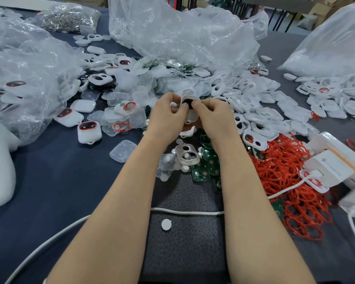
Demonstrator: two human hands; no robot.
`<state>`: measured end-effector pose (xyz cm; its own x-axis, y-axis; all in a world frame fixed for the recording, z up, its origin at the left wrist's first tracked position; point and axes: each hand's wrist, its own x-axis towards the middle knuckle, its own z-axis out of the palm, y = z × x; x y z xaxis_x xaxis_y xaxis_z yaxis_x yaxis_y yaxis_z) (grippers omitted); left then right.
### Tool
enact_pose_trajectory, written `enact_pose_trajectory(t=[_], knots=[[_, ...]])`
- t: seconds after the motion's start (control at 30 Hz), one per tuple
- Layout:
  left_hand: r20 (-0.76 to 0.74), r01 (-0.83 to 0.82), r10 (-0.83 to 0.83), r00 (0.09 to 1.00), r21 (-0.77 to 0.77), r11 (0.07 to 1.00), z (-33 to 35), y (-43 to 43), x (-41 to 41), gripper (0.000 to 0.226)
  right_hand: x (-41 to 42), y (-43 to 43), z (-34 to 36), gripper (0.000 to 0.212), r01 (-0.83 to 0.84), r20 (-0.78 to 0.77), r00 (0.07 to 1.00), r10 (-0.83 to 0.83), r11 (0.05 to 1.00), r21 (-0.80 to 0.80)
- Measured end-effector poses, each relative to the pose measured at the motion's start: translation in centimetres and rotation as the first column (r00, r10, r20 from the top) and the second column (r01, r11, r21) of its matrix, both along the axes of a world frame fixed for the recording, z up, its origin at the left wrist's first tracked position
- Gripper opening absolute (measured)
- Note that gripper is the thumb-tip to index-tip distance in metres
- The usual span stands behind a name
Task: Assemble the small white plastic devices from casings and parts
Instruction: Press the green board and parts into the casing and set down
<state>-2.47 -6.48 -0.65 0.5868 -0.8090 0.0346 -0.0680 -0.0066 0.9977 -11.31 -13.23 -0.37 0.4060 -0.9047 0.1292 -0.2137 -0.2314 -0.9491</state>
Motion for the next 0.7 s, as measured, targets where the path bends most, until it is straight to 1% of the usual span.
enact_pose_trajectory(t=[0.13,0.23,0.37,0.43,0.53,0.63,0.7], knots=[[0.07,-0.026,0.026,0.997,0.008,1.0,0.09,-0.07,-0.18,0.007,0.18,-0.06,-0.13,0.017,0.028,-0.027,0.999,-0.029,0.999,-0.03],[0.099,-0.035,0.035,0.994,0.001,0.999,-0.01,-0.07,-0.2,0.006,0.33,0.02,-0.21,0.018,0.056,-0.041,0.997,-0.058,0.997,-0.052],[0.138,-0.088,0.088,0.986,-0.004,0.996,-0.26,-0.13,-0.06,0.001,0.7,0.48,-0.22,0.02,0.084,-0.096,0.99,-0.1,0.984,-0.154],[0.146,-0.118,0.118,0.982,-0.007,0.993,-0.35,-0.16,0.01,0.003,0.9,0.7,-0.2,0.021,0.095,-0.108,0.987,-0.118,0.976,-0.198],[0.062,-0.098,0.099,0.993,-0.016,0.995,-0.43,-0.23,-0.04,0.004,0.85,0.66,-0.12,0.022,0.1,-0.098,0.987,-0.123,0.971,-0.219],[-0.095,-0.012,0.01,0.995,-0.02,1.0,-0.27,-0.28,-0.07,0.005,0.46,0.39,-0.05,0.021,0.095,-0.074,0.991,-0.111,0.977,-0.19],[-0.199,0.049,-0.057,0.978,-0.044,0.998,-0.1,-0.21,-0.01,0.009,0.21,0.28,-0.04,0.021,0.103,-0.055,0.992,-0.113,0.983,-0.155]])
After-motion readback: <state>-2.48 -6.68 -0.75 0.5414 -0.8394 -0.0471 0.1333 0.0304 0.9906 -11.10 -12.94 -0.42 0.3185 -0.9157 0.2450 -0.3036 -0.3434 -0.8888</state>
